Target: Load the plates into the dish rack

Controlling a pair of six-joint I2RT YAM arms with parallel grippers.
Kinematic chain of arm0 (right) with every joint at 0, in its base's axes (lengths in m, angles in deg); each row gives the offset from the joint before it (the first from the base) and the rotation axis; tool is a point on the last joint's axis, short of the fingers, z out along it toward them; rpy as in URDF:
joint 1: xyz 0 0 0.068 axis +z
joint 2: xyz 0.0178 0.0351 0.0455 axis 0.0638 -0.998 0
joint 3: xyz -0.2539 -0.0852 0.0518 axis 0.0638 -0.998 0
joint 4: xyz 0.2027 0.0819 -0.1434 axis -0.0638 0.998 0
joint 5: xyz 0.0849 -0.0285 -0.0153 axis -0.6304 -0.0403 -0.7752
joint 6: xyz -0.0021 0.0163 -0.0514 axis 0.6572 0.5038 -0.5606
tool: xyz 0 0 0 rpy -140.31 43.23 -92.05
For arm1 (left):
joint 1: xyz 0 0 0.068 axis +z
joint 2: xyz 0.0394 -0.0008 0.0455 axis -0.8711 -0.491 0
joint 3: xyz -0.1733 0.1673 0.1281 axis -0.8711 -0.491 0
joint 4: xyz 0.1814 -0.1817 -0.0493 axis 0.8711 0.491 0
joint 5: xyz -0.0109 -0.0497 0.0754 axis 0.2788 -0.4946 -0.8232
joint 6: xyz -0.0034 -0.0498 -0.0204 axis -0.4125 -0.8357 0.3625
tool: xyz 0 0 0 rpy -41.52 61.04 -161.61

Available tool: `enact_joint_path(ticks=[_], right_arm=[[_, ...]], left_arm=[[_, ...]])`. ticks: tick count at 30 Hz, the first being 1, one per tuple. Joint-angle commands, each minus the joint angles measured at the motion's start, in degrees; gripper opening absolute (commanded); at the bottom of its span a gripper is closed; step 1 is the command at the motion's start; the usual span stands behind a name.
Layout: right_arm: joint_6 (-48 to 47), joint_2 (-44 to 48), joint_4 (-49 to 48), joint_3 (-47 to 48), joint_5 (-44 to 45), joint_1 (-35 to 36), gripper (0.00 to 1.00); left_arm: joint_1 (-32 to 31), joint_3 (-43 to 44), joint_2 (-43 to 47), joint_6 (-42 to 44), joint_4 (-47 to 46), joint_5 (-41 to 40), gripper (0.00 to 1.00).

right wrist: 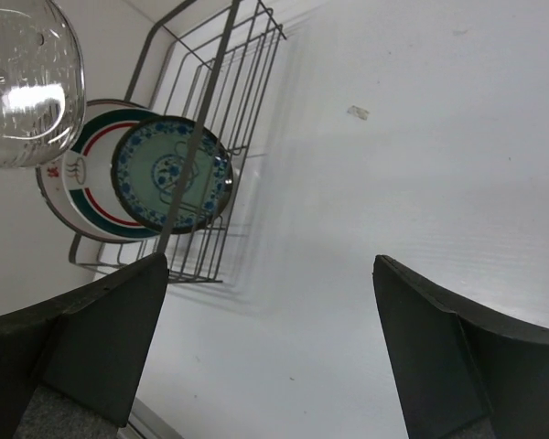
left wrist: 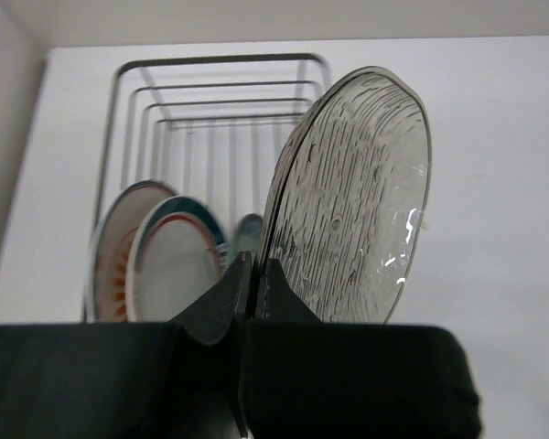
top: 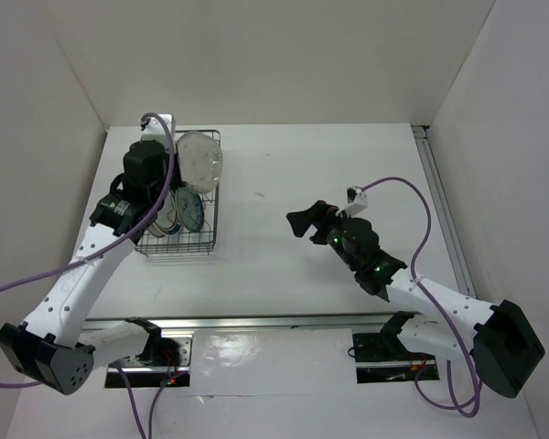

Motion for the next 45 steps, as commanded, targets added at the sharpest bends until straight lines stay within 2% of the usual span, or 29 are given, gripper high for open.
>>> enact_joint_path(ticks=[1,5,19,35,45], right_arm=[[-1.43,0.12,0.01,-1.51,0.69,0.44,1.00],[-2.48,1.26,1.33,-2.04,0.69,0.44,1.00],[-2.49,5.66,1.86,-4.77,-0.44,0.44,1.00],[-2.49,8.99,1.86,-6.35,-2.03,-1.75,1.00],[-1.96,9.53,1.86,-6.35,-2.03,-2.28,1.00]], left_arm=[[0.15,-0.84,-0.14,2.37,1.86,-15.40,0.00],[0.15,-0.84,-1.97,2.98,3.09,-21.56,0.00],[-3.01,1.53,-12.61,0.26,7.66,-28.15,0.00],[-5.30,4.34,-18.24,-2.20,11.44,-27.54,0.00],[-5.30,5.05,-18.24,-3.96,12.06,-28.68,0.00]])
